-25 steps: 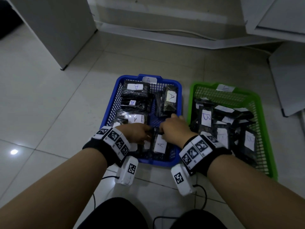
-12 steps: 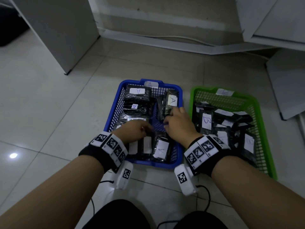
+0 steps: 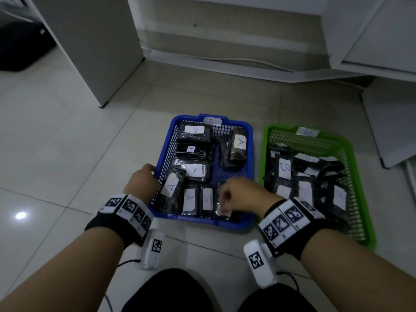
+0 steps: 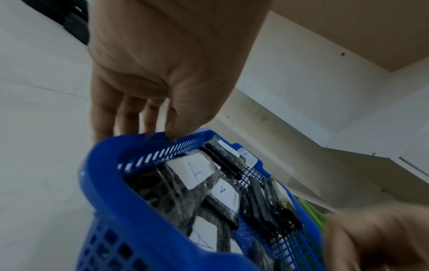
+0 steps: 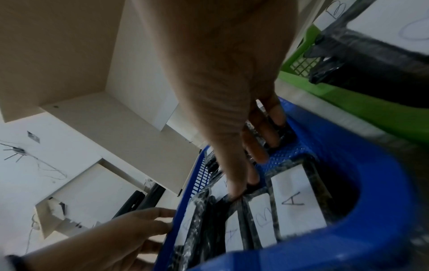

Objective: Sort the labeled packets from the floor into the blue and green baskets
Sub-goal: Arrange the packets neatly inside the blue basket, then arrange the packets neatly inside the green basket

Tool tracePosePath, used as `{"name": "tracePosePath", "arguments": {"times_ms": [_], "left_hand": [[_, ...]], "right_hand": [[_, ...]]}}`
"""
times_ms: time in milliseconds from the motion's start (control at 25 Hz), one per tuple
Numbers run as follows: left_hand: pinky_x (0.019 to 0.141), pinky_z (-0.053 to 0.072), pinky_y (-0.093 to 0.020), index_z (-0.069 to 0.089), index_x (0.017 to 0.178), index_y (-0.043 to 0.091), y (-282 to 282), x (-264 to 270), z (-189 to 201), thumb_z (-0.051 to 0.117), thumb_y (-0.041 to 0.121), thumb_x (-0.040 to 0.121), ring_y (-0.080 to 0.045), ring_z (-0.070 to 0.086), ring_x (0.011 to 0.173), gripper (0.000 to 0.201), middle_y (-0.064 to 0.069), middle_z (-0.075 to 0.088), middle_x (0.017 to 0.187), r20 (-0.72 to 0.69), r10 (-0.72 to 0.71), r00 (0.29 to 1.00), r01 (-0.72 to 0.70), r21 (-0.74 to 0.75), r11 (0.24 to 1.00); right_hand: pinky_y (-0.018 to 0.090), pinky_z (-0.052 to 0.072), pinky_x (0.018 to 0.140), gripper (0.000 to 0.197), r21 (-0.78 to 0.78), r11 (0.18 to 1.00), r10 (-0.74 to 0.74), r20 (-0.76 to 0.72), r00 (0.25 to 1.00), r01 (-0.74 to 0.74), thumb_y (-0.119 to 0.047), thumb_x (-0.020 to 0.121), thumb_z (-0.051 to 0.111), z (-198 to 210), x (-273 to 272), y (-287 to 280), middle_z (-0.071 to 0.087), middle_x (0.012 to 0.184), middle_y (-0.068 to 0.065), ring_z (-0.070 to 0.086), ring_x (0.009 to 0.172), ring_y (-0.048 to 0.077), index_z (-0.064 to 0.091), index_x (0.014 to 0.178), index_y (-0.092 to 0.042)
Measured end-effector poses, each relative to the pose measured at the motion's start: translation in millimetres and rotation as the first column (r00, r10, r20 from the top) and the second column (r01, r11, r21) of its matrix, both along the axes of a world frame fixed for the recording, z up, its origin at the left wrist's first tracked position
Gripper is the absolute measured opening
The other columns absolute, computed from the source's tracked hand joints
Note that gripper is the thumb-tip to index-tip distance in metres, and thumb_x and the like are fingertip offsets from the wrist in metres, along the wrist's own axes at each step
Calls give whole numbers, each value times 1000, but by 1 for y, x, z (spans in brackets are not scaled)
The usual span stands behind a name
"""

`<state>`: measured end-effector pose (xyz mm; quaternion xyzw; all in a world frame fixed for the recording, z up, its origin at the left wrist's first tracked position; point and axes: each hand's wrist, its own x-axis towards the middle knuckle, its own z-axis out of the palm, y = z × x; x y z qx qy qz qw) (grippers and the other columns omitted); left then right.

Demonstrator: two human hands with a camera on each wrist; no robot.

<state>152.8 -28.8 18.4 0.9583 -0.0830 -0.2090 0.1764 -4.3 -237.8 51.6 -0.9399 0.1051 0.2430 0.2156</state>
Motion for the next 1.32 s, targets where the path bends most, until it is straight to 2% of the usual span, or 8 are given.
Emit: {"name": "tracePosePath", "arguments": {"times_ms": [80, 280, 480, 600, 760, 1040, 1200, 1320], "left_hand": [[79, 48, -36, 51, 125, 6, -6, -1, 0, 48, 10, 88, -35, 60, 101, 37, -20, 62, 115, 32, -19, 999, 19, -17, 1000], [78, 47, -35, 55, 123, 6, -12, 5, 6, 49, 9, 89, -35, 60, 100, 34, -21, 63, 115, 65, 20, 998, -16, -57, 998], [97, 42, -46, 52, 130, 8, -40, -19, 9, 54, 12, 85, -41, 48, 115, 45, -21, 44, 132, 212, 24, 977, 14, -176, 984], [96, 45, -46, 65, 115, 12, -77, -45, 10, 57, 8, 81, -34, 50, 115, 35, -14, 51, 125, 361, -239, 901, 333, -226, 915], [90, 48, -32, 73, 96, 16, -133, -94, 17, 61, 6, 81, -21, 59, 97, 22, -6, 63, 104, 307, -482, 820, 570, -375, 731], [67, 40, -21, 62, 96, 16, -185, -162, 3, 76, 38, 75, -13, 58, 82, 33, 3, 62, 86, 64, -513, 856, 502, -339, 796], [69, 40, -22, 59, 88, 18, -187, -158, -3, 74, 38, 77, -12, 56, 77, 27, 5, 62, 77, -53, -351, 935, 292, -447, 845], [70, 47, -27, 62, 89, 14, -188, -153, -6, 76, 37, 76, -16, 59, 74, 30, 1, 62, 73, -123, -263, 957, 165, -516, 840]], "right_hand": [[31, 52, 76, 34, 45, 993, 112, -157, 981, -106, -41, 68, 81, -4, -12, 10, 62, 87, -7, 57, 82, 12, 69, 92, -22], [34, 53, 79, 31, 9, 994, 110, -32, 993, -110, -34, 72, 79, -13, -14, 17, 58, 86, -6, 53, 82, 13, 68, 97, -20], [31, 46, 81, 25, 57, 997, 44, 38, 998, -46, -34, 79, 73, -9, -23, 11, 61, 92, -3, 48, 98, 15, 71, 101, -23], [33, 41, 88, 19, 38, 989, -148, 276, 950, 143, -29, 87, 65, 2, -49, -13, 55, 101, -1, 42, 107, 18, 69, 105, -25], [36, 46, 94, 42, -46, 814, -509, 424, 749, 579, -23, 84, 67, 4, -94, -65, 40, 121, 5, 43, 116, 26, 54, 125, -25], [31, 48, 75, 41, 301, 762, -647, 380, 661, 573, -13, 77, 74, -17, -128, -94, 52, 105, 0, 57, 89, 18, 47, 105, -25], [36, 49, 89, 37, 327, 606, -777, 438, 452, 725, -24, 85, 68, -27, -137, -110, 51, 113, 6, 56, 102, 21, 53, 119, -18], [37, 46, 98, 61, 199, 641, -759, 311, 572, 741, -29, 81, 73, -34, -134, -112, 53, 126, 9, 52, 118, 26, 44, 133, -14]]}}
